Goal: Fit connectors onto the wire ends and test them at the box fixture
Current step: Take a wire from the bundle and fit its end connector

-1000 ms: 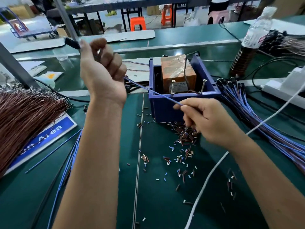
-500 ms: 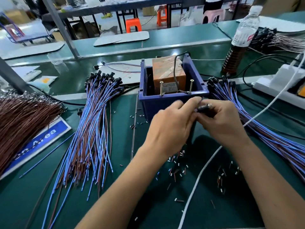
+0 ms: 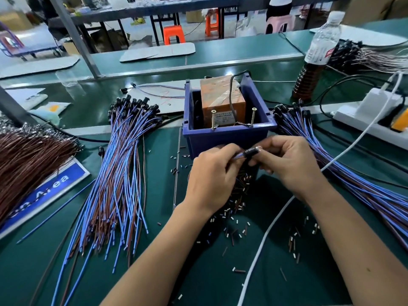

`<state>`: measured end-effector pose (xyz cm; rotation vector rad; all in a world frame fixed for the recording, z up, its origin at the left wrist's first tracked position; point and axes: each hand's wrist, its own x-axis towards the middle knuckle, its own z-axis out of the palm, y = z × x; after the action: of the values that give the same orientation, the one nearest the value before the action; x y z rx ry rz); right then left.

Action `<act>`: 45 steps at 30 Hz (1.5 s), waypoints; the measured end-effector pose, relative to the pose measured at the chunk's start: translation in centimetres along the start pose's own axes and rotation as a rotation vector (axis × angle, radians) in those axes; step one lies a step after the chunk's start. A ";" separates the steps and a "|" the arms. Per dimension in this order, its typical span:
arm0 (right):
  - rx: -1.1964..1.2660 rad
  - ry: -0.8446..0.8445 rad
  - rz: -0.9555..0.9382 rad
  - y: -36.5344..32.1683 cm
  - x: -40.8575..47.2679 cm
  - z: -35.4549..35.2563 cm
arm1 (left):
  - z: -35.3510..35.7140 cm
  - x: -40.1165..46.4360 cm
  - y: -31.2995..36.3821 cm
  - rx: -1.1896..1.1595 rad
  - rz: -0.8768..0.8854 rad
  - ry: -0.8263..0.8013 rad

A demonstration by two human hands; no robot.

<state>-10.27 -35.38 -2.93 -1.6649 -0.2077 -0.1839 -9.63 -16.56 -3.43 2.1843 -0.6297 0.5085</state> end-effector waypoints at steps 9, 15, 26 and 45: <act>0.046 0.047 -0.019 0.3 0.1 0.4 | 0.2 0.3 -0.5 -0.200 -0.058 0.129; 0.011 0.055 -0.043 0.5 0.1 0.2 | 0.4 0.2 -0.4 -0.187 -0.024 0.088; -0.069 -0.031 -0.067 -0.3 -0.3 0.7 | 0.2 0.1 0.1 -0.302 -0.110 0.097; -0.096 0.058 -0.184 -0.7 -0.2 -0.9 | -1.3 0.5 0.5 -0.428 -0.188 0.170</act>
<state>-10.67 -36.21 -2.19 -1.7328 -0.3131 -0.3859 -9.70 -15.96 -2.02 1.7523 -0.3931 0.4107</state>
